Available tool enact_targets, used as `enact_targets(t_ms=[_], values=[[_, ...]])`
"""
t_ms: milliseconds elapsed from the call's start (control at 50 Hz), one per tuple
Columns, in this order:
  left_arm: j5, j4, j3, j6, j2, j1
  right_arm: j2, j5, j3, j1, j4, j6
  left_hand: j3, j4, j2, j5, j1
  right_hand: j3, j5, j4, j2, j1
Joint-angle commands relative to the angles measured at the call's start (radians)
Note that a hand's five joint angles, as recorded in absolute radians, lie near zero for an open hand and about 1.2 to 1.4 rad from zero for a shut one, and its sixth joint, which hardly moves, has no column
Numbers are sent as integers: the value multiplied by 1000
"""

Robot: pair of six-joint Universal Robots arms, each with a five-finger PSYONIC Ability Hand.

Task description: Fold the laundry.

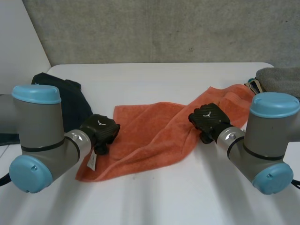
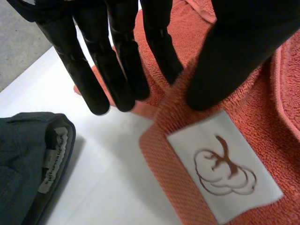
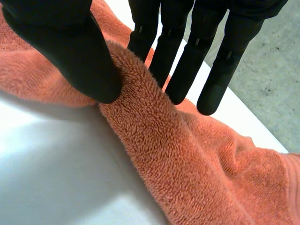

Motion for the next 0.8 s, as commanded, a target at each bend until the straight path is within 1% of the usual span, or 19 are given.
enact_targets(t_ms=[20, 100, 160, 220, 300, 380, 420, 440, 500, 520, 580, 600, 660, 740, 800], values=[[-19, -3, 6, 10, 21, 2, -14, -23, -47, -10, 119, -112, 350, 352, 354, 355, 344, 254, 263, 254, 251, 281], [-39, -2, 17, 10, 29, 8, -15, -23, -39, -22, 162, -147, 350, 352, 354, 355, 344, 254, 263, 254, 251, 281], [-45, 3, 40, 15, 23, 19, -25, -16, -27, -24, 190, -147, 350, 352, 354, 355, 344, 254, 263, 254, 251, 281], [-45, 8, 77, 18, 10, 31, -63, -12, 13, -21, 237, -155, 350, 352, 354, 355, 344, 254, 263, 254, 251, 281], [-63, 23, 182, 21, -54, 49, -150, -12, 106, 24, 323, -161, 350, 352, 354, 355, 344, 254, 263, 254, 251, 281], [-80, 38, 276, 15, -117, 52, -212, -12, 145, 79, 340, -140, 350, 352, 354, 355, 344, 233, 243, 233, 231, 260], [-78, 43, 301, 10, -138, 52, -219, -10, 142, 87, 333, -117, 350, 352, 354, 355, 344, -284, -274, -284, -286, -257], [-74, 44, 318, 5, -151, 51, -216, -1, 125, 84, 317, -91, 284, 286, 287, 288, 278, -743, -733, -743, -746, -716], [-69, 32, 316, -1, -146, 46, -212, 22, 72, 67, 300, -57, -258, -256, -255, -254, -264, -862, -852, -862, -864, -835], [-72, 23, 301, -2, -131, 43, -209, 37, 29, 46, 299, -42, -504, -502, -501, -500, -510, -952, -943, -952, -955, -925], [-78, 21, 264, -4, -97, 42, -204, 49, -34, 16, 317, -32, -747, -745, -743, -742, -753, -965, -955, -965, -967, -938], [-83, 26, 235, -4, -73, 45, -201, 46, -79, -4, 336, -37, -861, -859, -857, -856, -867, -962, -952, -962, -965, -935], [-97, 37, 169, -5, -1, 57, -170, 27, -152, -39, 363, -60, -871, -869, -868, -867, -877, -962, -952, -962, -964, -935], [-98, 52, 74, -8, 94, 78, -74, -26, -310, -82, 406, -149, -871, -869, -868, -867, -877, -944, -935, -945, -947, -917], [-92, 61, 13, -10, 151, 89, -9, -38, -392, -96, 406, -210, -871, -869, -868, -867, -877, -921, -911, -921, -923, -894]])
